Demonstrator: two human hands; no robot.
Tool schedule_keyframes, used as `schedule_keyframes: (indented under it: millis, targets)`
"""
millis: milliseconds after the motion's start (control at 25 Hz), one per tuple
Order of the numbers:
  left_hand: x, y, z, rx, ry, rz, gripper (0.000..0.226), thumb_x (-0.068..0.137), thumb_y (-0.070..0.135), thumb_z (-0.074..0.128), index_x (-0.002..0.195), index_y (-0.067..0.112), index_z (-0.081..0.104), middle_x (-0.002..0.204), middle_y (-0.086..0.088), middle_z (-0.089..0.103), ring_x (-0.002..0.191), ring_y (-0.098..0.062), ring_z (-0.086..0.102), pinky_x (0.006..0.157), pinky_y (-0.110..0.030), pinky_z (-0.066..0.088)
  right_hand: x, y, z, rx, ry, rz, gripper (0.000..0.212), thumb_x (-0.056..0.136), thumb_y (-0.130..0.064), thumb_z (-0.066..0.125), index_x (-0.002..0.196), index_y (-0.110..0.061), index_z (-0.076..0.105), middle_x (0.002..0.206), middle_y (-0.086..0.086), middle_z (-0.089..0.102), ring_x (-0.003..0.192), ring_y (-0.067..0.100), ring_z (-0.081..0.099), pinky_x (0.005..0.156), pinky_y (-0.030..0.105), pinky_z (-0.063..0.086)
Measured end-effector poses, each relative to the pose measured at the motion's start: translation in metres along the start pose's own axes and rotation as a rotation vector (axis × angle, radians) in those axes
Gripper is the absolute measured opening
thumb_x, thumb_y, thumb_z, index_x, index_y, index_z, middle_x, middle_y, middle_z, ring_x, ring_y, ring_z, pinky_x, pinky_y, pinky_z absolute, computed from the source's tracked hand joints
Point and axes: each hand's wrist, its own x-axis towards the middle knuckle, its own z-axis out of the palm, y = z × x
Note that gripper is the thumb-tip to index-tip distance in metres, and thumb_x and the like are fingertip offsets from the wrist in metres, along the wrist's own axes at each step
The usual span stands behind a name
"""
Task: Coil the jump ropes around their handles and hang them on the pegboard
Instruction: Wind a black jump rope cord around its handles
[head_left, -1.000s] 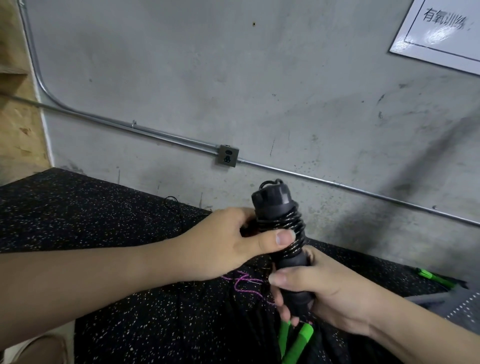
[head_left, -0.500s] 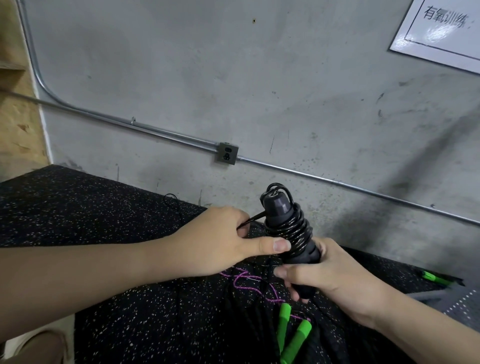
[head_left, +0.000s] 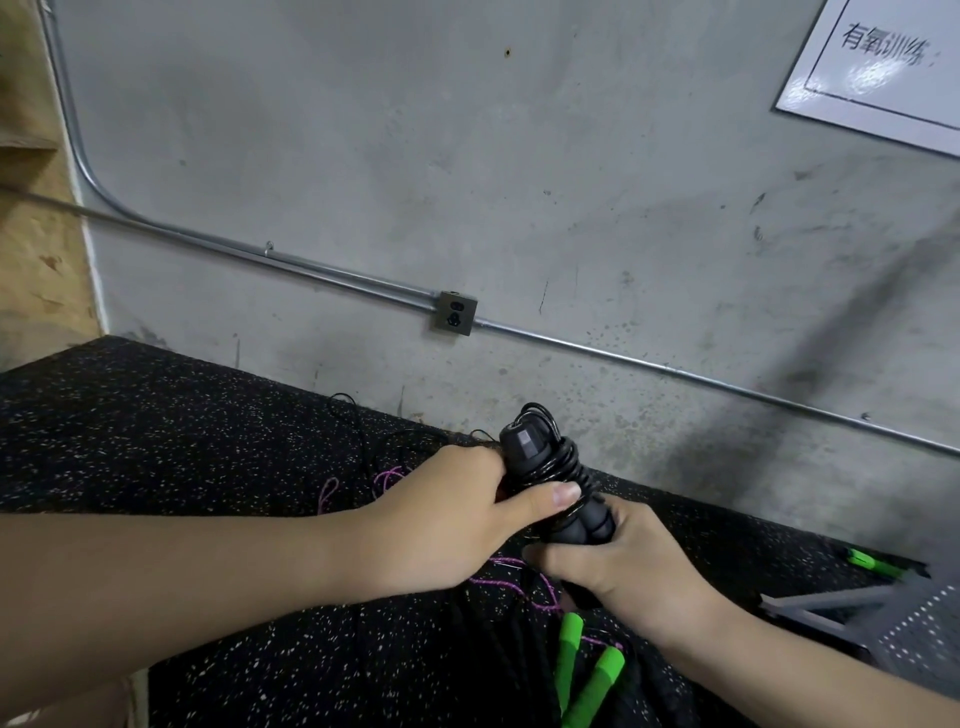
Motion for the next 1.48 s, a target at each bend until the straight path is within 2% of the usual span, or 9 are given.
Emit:
schedule_keyframes:
  millis: [160,280,440,560,680,1000,1200,1360,1480]
  targets:
    - [0.001,-0.011,-0.009,-0.116,-0.149,0.066,0.054,0.094,0.071,0.048,0.115,0.025,0.070,0.105,0.007,0.076,0.101,-0.003,0.070,0.097,-0.037,0.053,-0.009,-0.010,-0.006,0.031,-0.182,0.046,0.021,0.076,-0.006,0.087,0.089,-0.005,0.071,0.075,0.017,0.066,0.060,0.025,0.060,0.059,0.036,0.053]
    - [-0.002,-0.013,-0.011,-0.116,-0.262,0.122,0.056,0.098,0.068,0.046,0.103,0.017,0.069,0.099,-0.001,0.076,0.095,-0.012,0.071,0.093,-0.041,0.054,-0.020,-0.021,-0.016,0.369,-0.546,0.328,0.033,0.076,-0.019,0.087,0.104,-0.007,0.074,0.090,0.027,0.068,0.074,0.035,0.068,0.074,0.043,0.057]
    - [-0.002,-0.010,-0.018,-0.229,-0.315,0.121,0.035,0.095,0.063,0.056,0.113,0.036,0.068,0.113,0.011,0.075,0.111,-0.003,0.067,0.103,-0.032,0.050,-0.021,-0.027,-0.013,0.314,-0.519,0.195,0.020,0.079,-0.009,0.083,0.090,-0.014,0.068,0.074,0.014,0.058,0.061,0.025,0.056,0.062,0.037,0.052]
    - [0.003,-0.011,-0.027,-0.080,-0.306,0.084,0.043,0.081,0.084,0.054,0.101,0.049,0.071,0.099,0.019,0.076,0.097,0.002,0.069,0.090,-0.029,0.053,-0.017,-0.032,-0.011,0.161,-0.330,0.034,0.019,0.080,0.003,0.077,0.084,-0.013,0.067,0.068,0.015,0.058,0.057,0.025,0.053,0.057,0.035,0.050]
    - [0.010,-0.016,-0.029,0.033,-0.216,0.012,0.103,0.064,0.102,0.045,0.102,0.010,0.071,0.080,-0.012,0.068,0.070,-0.018,0.061,0.073,-0.044,0.051,-0.014,-0.033,-0.012,0.083,-0.204,-0.053,0.021,0.080,0.004,0.079,0.086,-0.012,0.065,0.065,0.016,0.058,0.056,0.026,0.053,0.056,0.035,0.049]
    - [0.006,-0.001,-0.028,-0.001,-0.066,-0.016,0.065,0.082,0.081,0.056,0.088,0.017,0.064,0.062,0.009,0.050,0.055,-0.010,0.047,0.059,-0.032,0.039,-0.009,-0.037,-0.010,-0.011,0.023,-0.149,0.022,0.082,0.008,0.076,0.093,-0.007,0.065,0.059,0.008,0.057,0.050,0.018,0.051,0.050,0.025,0.044]
    - [0.006,0.016,-0.024,-0.123,-0.061,-0.100,0.085,0.078,0.090,0.043,0.094,0.012,0.073,0.059,0.000,0.050,0.056,-0.014,0.048,0.060,-0.033,0.039,-0.002,-0.029,-0.002,-0.233,0.119,-0.252,0.030,0.081,-0.006,0.083,0.099,-0.021,0.064,0.072,-0.003,0.067,0.061,0.010,0.057,0.059,0.028,0.048]
    - [0.005,0.017,-0.038,-0.137,-0.071,-0.066,0.064,0.080,0.078,0.044,0.067,0.021,0.068,0.052,0.010,0.044,0.048,-0.007,0.041,0.053,-0.032,0.038,-0.008,-0.035,-0.007,-0.235,-0.047,-0.213,0.040,0.083,-0.027,0.082,0.116,-0.029,0.059,0.092,0.000,0.072,0.079,0.014,0.067,0.076,0.030,0.055]
    - [0.001,0.012,-0.042,-0.419,-0.179,-0.122,0.055,0.079,0.072,0.053,0.054,0.026,0.038,0.048,0.006,0.025,0.040,-0.010,0.021,0.041,-0.025,0.019,-0.018,-0.043,-0.010,0.156,-0.331,-0.008,0.049,0.080,-0.031,0.079,0.120,-0.015,0.056,0.101,0.021,0.068,0.075,0.029,0.063,0.065,0.036,0.053]
